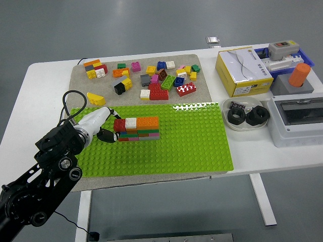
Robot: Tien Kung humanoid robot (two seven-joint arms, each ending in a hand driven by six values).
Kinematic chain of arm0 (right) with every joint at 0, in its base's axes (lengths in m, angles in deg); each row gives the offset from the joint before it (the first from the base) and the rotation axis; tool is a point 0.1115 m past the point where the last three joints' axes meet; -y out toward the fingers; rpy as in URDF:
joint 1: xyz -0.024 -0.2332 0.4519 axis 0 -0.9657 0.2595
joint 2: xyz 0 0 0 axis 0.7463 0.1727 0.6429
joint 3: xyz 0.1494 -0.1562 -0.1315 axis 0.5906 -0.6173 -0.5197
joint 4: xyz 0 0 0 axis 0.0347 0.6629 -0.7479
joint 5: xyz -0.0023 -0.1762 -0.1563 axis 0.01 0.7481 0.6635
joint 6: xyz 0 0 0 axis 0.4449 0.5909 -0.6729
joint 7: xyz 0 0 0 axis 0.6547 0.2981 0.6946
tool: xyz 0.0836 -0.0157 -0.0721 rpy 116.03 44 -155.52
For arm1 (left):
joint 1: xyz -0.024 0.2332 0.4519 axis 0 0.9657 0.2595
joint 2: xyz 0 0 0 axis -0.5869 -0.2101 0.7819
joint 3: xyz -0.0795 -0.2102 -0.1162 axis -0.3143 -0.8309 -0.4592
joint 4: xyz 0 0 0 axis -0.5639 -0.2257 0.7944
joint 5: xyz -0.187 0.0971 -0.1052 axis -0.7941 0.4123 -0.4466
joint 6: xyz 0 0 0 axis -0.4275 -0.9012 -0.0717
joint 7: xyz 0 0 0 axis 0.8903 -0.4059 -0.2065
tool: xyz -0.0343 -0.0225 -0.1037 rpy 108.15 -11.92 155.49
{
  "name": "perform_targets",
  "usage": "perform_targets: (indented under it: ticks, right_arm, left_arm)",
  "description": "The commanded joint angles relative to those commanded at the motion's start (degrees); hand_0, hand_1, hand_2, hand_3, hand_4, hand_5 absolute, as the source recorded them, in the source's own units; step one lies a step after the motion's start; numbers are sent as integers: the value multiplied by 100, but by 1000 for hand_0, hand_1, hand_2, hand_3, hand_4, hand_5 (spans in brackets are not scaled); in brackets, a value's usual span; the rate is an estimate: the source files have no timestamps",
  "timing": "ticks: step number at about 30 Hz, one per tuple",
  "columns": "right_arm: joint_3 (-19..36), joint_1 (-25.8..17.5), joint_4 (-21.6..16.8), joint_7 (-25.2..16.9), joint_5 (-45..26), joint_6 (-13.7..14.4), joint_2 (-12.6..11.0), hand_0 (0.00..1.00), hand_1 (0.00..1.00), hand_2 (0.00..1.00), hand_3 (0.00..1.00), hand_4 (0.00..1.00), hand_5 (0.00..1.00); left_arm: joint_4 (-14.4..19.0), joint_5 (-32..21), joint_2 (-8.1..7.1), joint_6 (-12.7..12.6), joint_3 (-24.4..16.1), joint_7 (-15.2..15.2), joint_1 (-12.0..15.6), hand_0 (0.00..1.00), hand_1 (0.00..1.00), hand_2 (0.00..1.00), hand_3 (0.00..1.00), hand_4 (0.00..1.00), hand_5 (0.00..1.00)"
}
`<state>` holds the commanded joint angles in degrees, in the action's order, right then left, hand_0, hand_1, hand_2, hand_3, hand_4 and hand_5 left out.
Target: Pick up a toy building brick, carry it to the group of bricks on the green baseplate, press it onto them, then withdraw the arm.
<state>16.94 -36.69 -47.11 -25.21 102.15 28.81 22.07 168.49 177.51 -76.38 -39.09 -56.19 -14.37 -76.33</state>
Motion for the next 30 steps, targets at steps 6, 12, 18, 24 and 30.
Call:
perform_targets:
  ticks: [6,12,18,24,30]
  right_arm:
    - [7,-8,0,5,13,0,3,734,674,727,827,623,998]
    - [19,-11,0,7,24,2,5,734,674,727,827,622,998]
    - [28,-15,0,6,34,4,4,734,673,726,826,622,998]
    - [24,-11,0,6,35,5,0,734,673,726,825,621,998]
    - [31,-1,0,5,41,5,-3,734,673,725,824,620,998]
  left_arm:
    - [-1,-10,-7,85,-9,28,5,964,965,942,828,669,38]
    - [-9,-28,-14,148,6,57,3,969,968,955,839,675,36]
    - [-10,-33,-16,148,28,72,-3,964,968,955,841,673,30]
    - [-10,-22,-15,135,26,84,-18,964,968,956,840,675,33]
    - [-2,-18,-18,159,13,94,-33,971,969,959,841,687,34]
